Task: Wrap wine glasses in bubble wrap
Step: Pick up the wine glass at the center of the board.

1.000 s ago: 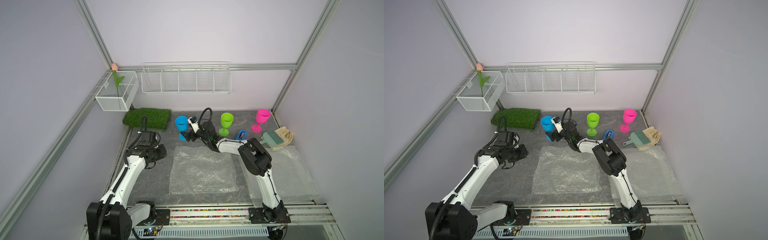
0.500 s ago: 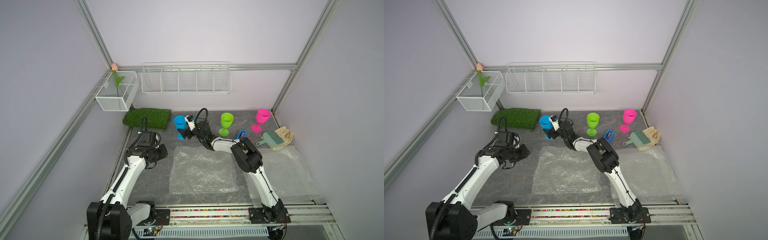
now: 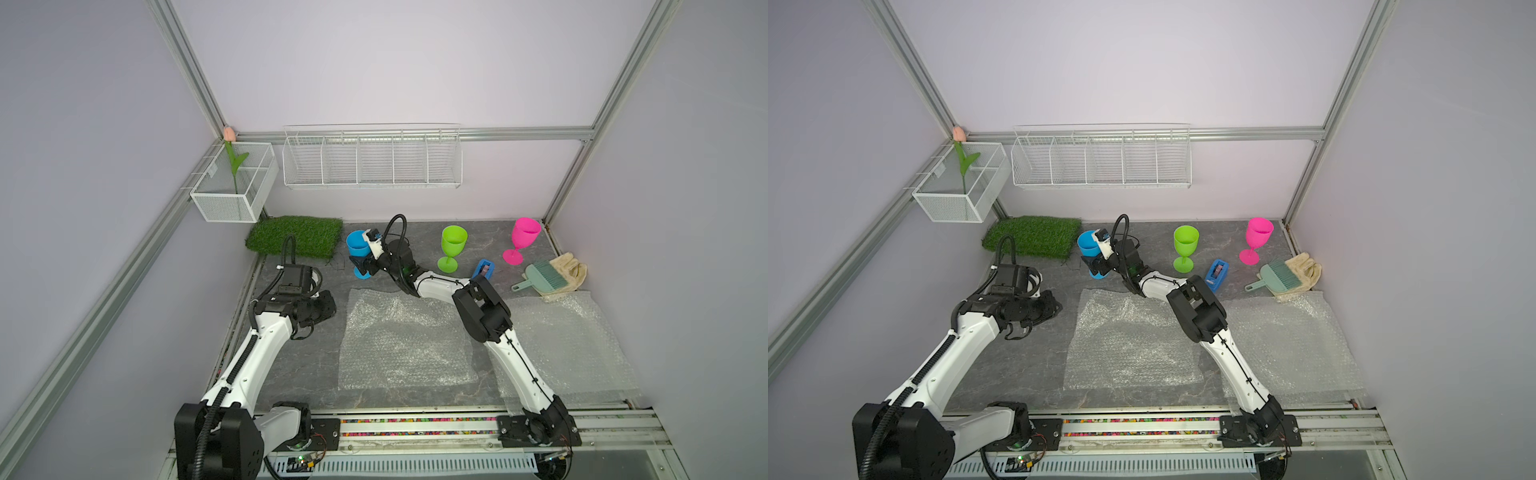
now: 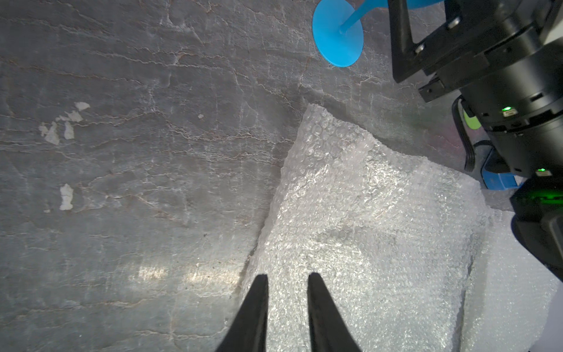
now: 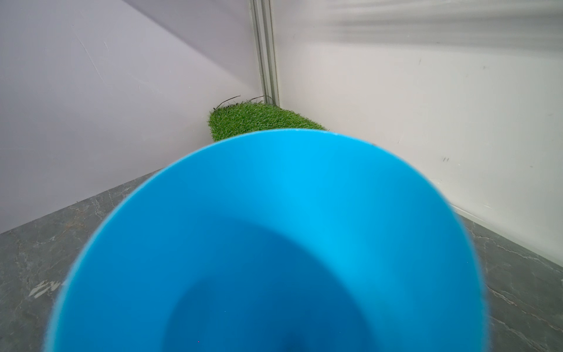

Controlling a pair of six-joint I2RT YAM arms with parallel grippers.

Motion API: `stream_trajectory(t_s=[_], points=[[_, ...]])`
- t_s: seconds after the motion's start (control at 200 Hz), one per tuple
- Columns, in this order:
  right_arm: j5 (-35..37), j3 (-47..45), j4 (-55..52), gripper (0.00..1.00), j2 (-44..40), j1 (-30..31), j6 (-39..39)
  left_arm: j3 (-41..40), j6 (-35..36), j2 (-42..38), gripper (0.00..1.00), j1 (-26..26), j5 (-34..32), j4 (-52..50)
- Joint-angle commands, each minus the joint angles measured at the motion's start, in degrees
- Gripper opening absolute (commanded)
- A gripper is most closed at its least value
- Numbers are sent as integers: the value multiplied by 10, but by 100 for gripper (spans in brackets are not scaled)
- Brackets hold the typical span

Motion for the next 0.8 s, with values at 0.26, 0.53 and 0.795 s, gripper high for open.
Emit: stream_trajectory(t_s=[0.26,0.53,0.795], points=[[-8,7,-4,92,-16,1,-11,-9,-6,-5,26,2,16,11],[-8,-17,-1,86,-63,0,-20,-40,-18,4,26,2,55,37],[-5,-63,3,79,-129,0,-18,-82,-27,26,26,-3,62,71]])
